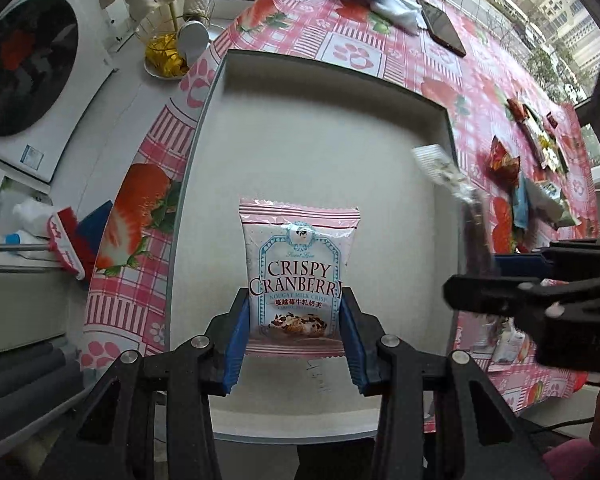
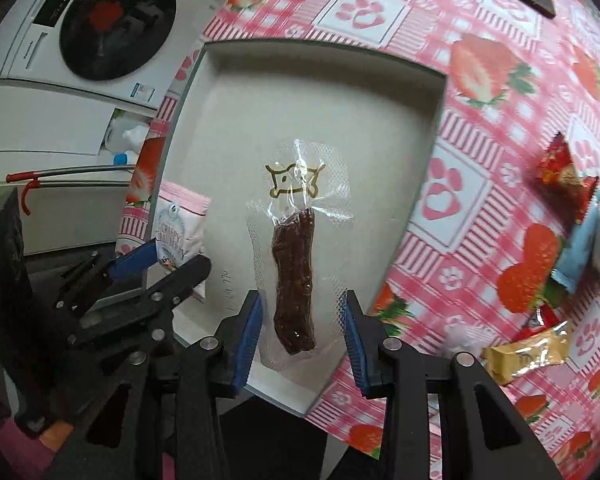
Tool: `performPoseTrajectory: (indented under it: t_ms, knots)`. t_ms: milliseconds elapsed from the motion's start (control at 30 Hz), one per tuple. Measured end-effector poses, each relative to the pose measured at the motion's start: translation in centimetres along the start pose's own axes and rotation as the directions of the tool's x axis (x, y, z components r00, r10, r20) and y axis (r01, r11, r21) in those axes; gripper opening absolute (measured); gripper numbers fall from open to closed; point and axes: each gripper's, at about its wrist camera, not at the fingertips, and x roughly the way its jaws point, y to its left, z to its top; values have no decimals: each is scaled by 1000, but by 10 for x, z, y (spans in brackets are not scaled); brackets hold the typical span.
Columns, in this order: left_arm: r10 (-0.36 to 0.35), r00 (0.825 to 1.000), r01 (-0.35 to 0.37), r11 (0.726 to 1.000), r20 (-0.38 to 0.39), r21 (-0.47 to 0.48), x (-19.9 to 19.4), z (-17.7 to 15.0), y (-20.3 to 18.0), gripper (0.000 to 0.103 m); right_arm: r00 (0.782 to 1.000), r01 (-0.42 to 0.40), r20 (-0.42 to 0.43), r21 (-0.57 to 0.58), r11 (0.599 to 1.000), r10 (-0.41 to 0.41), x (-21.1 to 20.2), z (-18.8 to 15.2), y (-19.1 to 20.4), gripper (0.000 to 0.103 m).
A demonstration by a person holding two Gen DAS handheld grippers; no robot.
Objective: Organize snacks
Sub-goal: 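Carry both snacks over the white tray and open both tools to drop them, then grasp a second Crispy Cranberry packet with the right tool while the left grasps the gold wrapper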
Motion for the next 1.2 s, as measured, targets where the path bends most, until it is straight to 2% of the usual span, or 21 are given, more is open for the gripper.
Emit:
performPoseTrajectory:
  t_ms: [67, 133, 167, 200, 233, 267, 400, 533, 733, 867, 933, 1000, 1067, 1200]
  knots:
    - [11, 1000, -11, 1000, -8, 12, 3, 2, -1, 47, 999, 28, -23, -14, 1000, -28, 7, 3, 3, 44]
    - [30, 999, -30, 999, -23, 26, 7, 4, -3, 52, 998, 51, -39, -19, 999, -51, 10, 3, 1, 45]
    - [36, 999, -35, 999, -31, 30, 8, 5, -3, 64, 997, 55, -46, -5, 998, -55, 12, 4, -3, 63]
    - [44, 998, -43, 999, -35, 32, 10, 5, -2, 77, 997, 57, -46, 11, 998, -56, 13, 6, -6, 90]
    - [51, 998, -50, 998, -33, 32, 10, 6, -1, 80, 998, 59, -38, 32, 998, -57, 12, 6, -11, 99]
    - [51, 998, -50, 998, -31, 33, 10, 6, -1, 80, 998, 59, -30, 50, 997, -57, 7, 5, -17, 102]
    - [28, 999, -25, 999, -47, 46, 11, 12, -3, 80, 997, 78, -26, 154, 985, -75, -3, -5, -54, 102]
    - [13, 999, -10, 995, -34, 99, 8, 23, -17, 80, 996, 90, -17, 303, 949, -89, -16, -27, -101, 102]
    - [-31, 999, 36, 983, -35, 182, 7, 35, -46, 80, 985, 165, -40, 519, 839, -169, -28, -81, -175, 102]
    - [-47, 997, 59, 967, -53, 248, 9, 37, -67, 80, 989, 140, -58, 671, 728, -137, -27, -128, -217, 102]
    - [-54, 996, 71, 954, -66, 290, 11, 37, -80, 80, 991, 128, -56, 703, 699, -125, -24, -142, -229, 102]
    - [-65, 995, 88, 938, -80, 334, 12, 35, -93, 80, 991, 131, -70, 714, 687, -116, -19, -156, -234, 102]
    - [-72, 993, 101, 925, -91, 367, 13, 33, -105, 80, 991, 135, -85, 707, 694, -107, -11, -166, -231, 102]
    - [-73, 990, 117, 898, -118, 425, 14, 27, -130, 80, 988, 151, -118, 646, 748, -97, 17, -180, -202, 102]
